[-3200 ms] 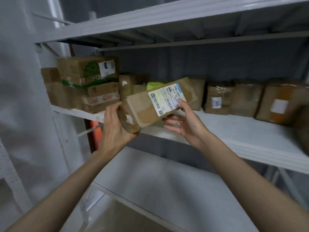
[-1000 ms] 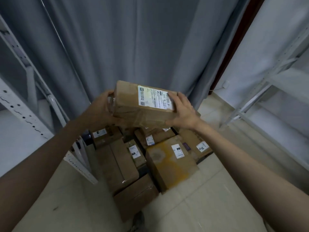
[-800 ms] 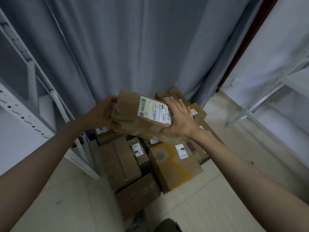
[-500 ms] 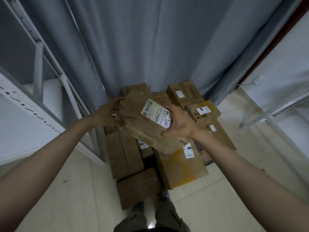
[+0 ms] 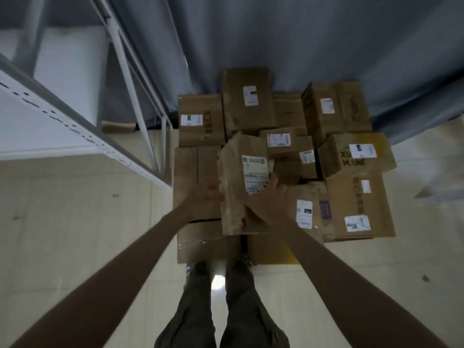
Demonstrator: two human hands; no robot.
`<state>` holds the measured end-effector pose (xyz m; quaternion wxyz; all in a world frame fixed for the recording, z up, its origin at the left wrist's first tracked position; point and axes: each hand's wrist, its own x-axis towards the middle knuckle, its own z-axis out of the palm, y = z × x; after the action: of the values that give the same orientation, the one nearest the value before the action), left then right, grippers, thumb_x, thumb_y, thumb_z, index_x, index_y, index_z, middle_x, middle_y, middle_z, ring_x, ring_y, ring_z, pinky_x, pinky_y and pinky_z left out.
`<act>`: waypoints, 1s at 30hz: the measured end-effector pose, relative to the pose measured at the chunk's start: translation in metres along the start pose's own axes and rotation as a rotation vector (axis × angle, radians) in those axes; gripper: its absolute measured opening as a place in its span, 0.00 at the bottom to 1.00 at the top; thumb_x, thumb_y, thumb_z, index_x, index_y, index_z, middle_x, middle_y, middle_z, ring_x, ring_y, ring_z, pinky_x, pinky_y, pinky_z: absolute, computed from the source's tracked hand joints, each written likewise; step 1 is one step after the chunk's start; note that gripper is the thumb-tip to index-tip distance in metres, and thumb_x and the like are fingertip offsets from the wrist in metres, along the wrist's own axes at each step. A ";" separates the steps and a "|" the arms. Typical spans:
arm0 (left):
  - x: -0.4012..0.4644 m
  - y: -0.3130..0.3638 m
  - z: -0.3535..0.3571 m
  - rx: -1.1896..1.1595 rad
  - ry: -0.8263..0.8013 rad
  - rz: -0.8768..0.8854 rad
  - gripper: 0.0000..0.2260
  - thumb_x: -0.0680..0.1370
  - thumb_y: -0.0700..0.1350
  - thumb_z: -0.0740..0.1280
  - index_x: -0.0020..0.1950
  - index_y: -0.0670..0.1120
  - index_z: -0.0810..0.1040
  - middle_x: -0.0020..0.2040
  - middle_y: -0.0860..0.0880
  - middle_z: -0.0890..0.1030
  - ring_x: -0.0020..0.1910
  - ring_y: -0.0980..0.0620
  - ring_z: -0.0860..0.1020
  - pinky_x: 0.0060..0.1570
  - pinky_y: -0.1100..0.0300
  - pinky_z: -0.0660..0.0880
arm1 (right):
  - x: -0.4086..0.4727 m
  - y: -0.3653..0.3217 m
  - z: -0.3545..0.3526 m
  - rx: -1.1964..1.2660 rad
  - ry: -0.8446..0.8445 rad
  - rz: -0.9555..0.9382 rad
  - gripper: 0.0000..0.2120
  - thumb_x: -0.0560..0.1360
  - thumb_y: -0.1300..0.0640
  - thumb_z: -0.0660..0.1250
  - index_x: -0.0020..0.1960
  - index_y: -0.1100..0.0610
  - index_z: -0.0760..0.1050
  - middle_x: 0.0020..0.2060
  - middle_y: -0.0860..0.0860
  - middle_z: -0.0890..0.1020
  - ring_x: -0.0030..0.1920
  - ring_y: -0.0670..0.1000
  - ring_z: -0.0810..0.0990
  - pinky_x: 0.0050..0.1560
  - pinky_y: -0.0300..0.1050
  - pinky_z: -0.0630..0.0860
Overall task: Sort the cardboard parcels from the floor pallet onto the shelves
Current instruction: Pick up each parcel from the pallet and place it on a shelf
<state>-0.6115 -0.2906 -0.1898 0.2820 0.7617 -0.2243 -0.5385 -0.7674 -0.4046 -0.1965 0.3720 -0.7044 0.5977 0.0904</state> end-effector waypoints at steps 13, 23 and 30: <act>0.153 -0.141 0.108 -0.378 -0.104 -0.361 0.17 0.85 0.58 0.55 0.61 0.51 0.78 0.55 0.51 0.83 0.51 0.53 0.83 0.45 0.60 0.79 | 0.123 0.091 0.203 0.002 0.175 0.144 0.53 0.64 0.30 0.73 0.78 0.44 0.47 0.64 0.49 0.54 0.64 0.57 0.60 0.51 0.50 0.67; 0.232 -0.221 0.133 -0.428 -0.054 -0.379 0.20 0.84 0.60 0.53 0.68 0.52 0.75 0.65 0.51 0.78 0.62 0.50 0.78 0.64 0.48 0.75 | 0.187 0.119 0.301 -0.053 0.290 0.080 0.53 0.64 0.29 0.69 0.80 0.41 0.46 0.56 0.51 0.59 0.50 0.49 0.54 0.50 0.47 0.64; 0.253 -0.243 0.136 -0.369 -0.148 -0.352 0.21 0.86 0.58 0.49 0.72 0.52 0.72 0.70 0.51 0.75 0.67 0.49 0.75 0.69 0.48 0.71 | 0.203 0.138 0.338 -0.048 0.178 0.156 0.51 0.71 0.34 0.71 0.81 0.44 0.44 0.64 0.56 0.60 0.61 0.58 0.64 0.58 0.54 0.72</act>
<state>-0.6508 -0.2994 -0.5638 0.3009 0.6830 -0.0063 -0.6655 -0.7308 -0.3489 -0.6090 0.2925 -0.6699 0.6788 0.0706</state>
